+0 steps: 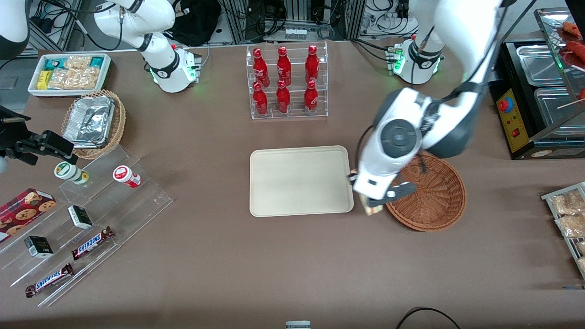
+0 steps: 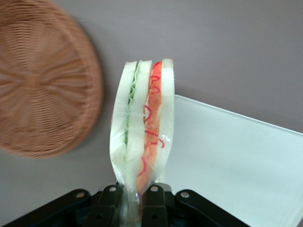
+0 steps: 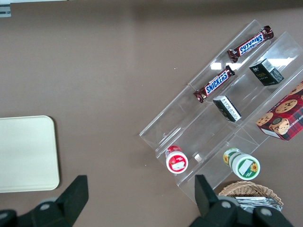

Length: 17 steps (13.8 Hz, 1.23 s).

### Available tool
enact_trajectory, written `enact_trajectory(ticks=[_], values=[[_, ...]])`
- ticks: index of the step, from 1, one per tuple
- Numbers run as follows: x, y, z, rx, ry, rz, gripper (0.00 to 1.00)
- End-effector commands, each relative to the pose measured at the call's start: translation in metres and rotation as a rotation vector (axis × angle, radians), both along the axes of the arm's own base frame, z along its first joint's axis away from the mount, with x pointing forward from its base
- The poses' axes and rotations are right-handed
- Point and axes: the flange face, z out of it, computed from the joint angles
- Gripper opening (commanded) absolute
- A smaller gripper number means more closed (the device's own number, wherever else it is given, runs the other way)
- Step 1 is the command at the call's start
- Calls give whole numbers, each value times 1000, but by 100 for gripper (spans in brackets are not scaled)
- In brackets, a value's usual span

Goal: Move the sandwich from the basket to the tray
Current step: 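Carry the sandwich with the left gripper over the cream tray, then lower the sandwich onto the tray and open the left gripper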

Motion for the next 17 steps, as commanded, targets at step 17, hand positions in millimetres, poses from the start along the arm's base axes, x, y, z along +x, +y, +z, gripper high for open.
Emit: enact_trajectory(ticks=[17], values=[[-65,-149,-136,-50,-78,-269,12]])
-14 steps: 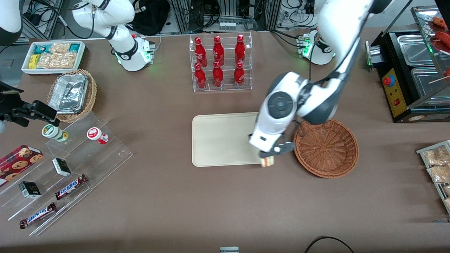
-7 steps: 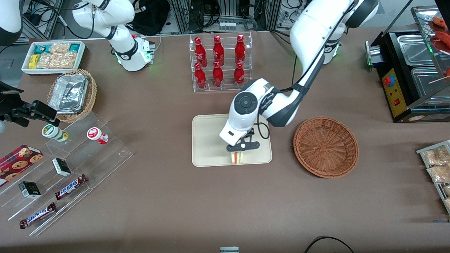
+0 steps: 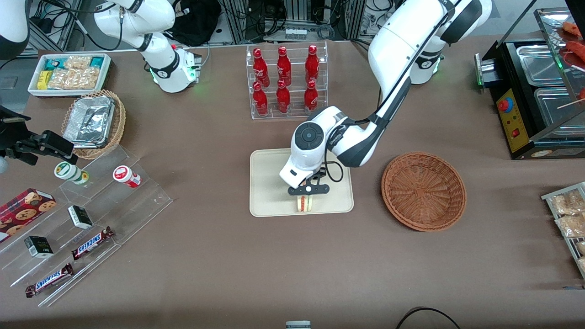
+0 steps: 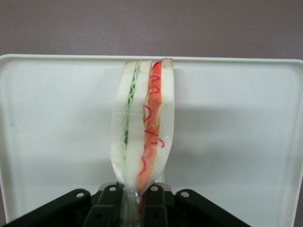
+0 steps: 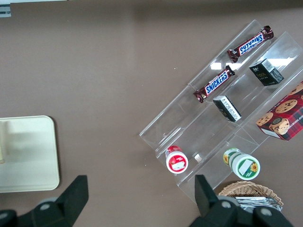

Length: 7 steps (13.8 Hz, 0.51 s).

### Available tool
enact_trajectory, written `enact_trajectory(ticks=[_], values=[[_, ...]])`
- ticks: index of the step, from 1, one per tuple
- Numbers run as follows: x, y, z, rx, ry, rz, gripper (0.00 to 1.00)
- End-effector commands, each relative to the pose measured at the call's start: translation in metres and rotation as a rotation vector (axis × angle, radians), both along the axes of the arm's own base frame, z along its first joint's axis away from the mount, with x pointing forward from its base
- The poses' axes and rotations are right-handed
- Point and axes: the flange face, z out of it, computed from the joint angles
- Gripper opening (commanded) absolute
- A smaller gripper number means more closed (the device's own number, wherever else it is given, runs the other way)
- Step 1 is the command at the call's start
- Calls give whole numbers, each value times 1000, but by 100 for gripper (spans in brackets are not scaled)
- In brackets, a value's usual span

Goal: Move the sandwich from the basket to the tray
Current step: 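Lower the sandwich onto the tray and open the left gripper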

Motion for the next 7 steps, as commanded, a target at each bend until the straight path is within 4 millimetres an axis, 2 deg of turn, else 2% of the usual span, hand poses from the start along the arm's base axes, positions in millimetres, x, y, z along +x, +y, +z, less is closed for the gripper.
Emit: enact_trajectory(ticks=[1,7], values=[[-7,-11,-1,18,-10,-29,12],[-29,-22,-10,70,38,-57,13]])
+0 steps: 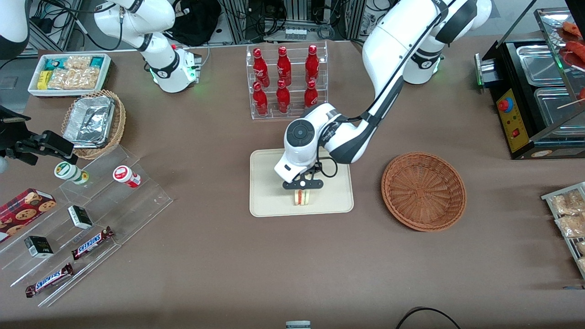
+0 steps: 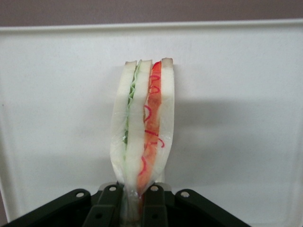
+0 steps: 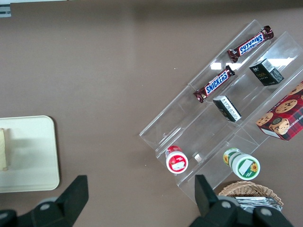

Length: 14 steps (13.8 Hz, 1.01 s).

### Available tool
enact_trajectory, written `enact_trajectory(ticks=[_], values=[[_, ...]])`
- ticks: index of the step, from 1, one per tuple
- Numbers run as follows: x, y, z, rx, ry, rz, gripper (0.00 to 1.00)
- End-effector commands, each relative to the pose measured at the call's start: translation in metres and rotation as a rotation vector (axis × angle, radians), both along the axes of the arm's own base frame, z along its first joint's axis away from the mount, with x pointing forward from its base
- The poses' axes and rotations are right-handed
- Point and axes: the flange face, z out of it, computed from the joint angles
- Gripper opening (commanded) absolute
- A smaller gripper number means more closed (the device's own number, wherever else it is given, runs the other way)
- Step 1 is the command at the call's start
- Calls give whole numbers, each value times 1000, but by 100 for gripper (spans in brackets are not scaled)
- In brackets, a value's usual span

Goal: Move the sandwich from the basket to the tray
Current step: 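Lower the sandwich onto the tray and open the left gripper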

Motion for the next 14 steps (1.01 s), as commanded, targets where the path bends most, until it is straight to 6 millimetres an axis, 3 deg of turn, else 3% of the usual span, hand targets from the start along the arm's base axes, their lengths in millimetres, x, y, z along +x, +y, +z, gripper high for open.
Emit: enact_trajectory(ticks=[1,2,3,4,5,8,11,14], values=[[-7,-8,-7,29,3,-19,13],[-8,-8,-8,30,5,-15,19],[-8,-8,-7,27,6,-10,41],[-7,-7,-4,30,0,-12,84],[-6,-7,-3,32,-3,-14,100],[1,-3,17,16,-27,-1,100],[9,11,76,28,-61,100,100],[28,49,145,31,-91,183,100]])
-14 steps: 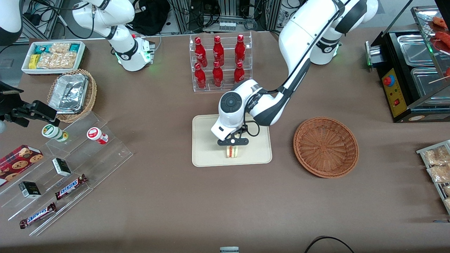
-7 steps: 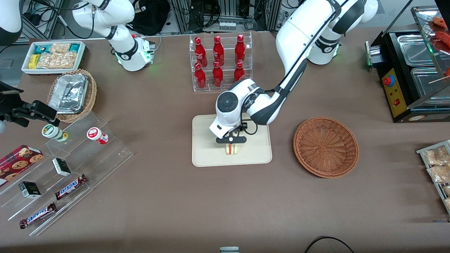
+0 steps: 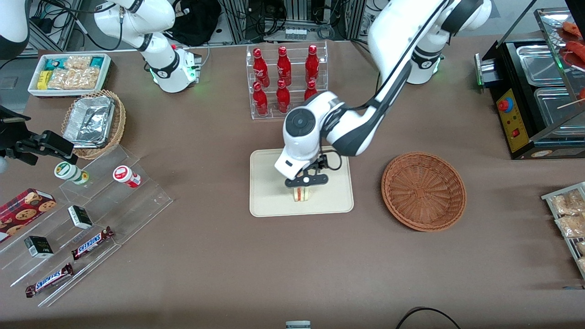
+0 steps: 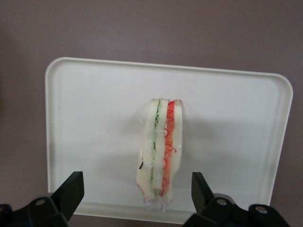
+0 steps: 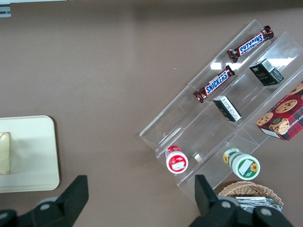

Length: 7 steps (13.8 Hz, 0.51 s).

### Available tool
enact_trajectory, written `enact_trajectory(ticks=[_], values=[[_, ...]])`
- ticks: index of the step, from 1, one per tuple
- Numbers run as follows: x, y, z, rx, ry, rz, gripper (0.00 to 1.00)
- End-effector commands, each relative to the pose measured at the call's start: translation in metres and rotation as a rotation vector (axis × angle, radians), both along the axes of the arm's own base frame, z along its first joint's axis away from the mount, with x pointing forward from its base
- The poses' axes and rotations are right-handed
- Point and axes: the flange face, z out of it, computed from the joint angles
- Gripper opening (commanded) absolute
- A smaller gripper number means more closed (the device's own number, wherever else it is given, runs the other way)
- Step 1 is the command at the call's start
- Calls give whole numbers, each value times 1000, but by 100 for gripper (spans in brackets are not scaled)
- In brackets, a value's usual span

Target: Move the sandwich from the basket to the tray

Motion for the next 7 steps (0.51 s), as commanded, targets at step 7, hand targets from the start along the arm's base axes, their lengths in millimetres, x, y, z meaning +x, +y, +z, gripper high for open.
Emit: enact_trajectory(ticks=[7], values=[[53,182,164,70,-23,284,100]])
